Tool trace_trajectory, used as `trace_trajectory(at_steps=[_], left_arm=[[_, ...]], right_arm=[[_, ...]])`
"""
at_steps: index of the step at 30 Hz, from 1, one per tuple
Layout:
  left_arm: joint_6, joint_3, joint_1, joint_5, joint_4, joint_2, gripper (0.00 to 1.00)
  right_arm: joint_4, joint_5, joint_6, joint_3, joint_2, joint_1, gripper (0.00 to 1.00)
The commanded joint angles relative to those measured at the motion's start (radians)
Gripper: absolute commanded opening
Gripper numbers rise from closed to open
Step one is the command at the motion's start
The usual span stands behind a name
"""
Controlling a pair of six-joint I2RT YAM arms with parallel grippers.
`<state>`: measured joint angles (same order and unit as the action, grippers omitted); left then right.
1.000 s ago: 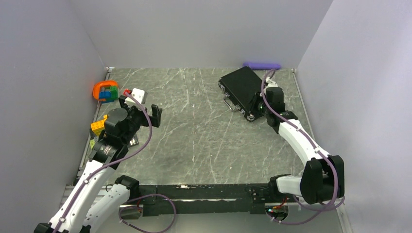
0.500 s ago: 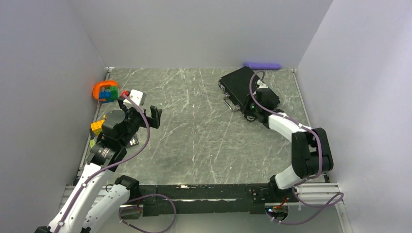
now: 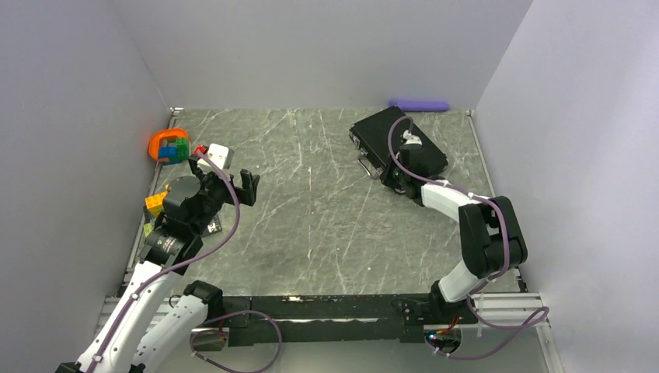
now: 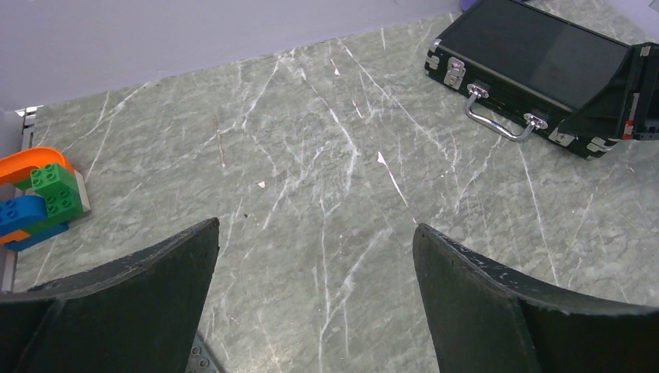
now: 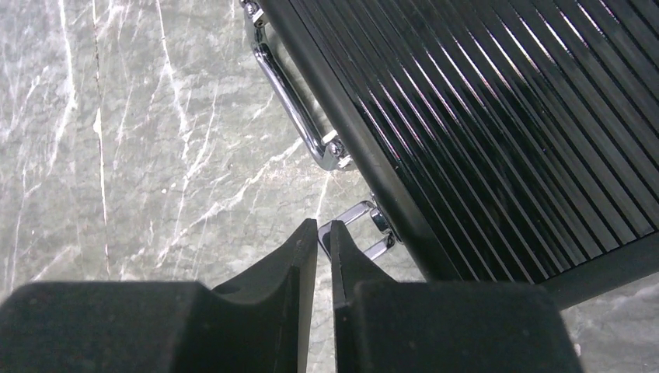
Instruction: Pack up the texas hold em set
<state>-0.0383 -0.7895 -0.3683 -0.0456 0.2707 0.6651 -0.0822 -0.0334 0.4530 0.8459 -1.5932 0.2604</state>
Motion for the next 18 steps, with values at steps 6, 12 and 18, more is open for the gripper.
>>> trace_trajectory(at_steps=[6, 12, 18], left_arm=[[-0.004, -0.026, -0.004, 0.014, -0.016, -0.004, 0.98], [-0.006, -0.026, -0.004, 0.015, -0.016, -0.002, 0.98], [-0.003, -0.025, -0.004, 0.009, -0.017, -0.004, 0.98]], right_arm=[[-0.068, 0.095, 0.019, -0.06, -0.016, 0.031, 0.15], [-0.064, 0.176, 0.006, -0.07, -0.031, 0.065, 0.15], [-0.06, 0.297, -0.045, -0.065, -0.037, 0.119, 0.14]])
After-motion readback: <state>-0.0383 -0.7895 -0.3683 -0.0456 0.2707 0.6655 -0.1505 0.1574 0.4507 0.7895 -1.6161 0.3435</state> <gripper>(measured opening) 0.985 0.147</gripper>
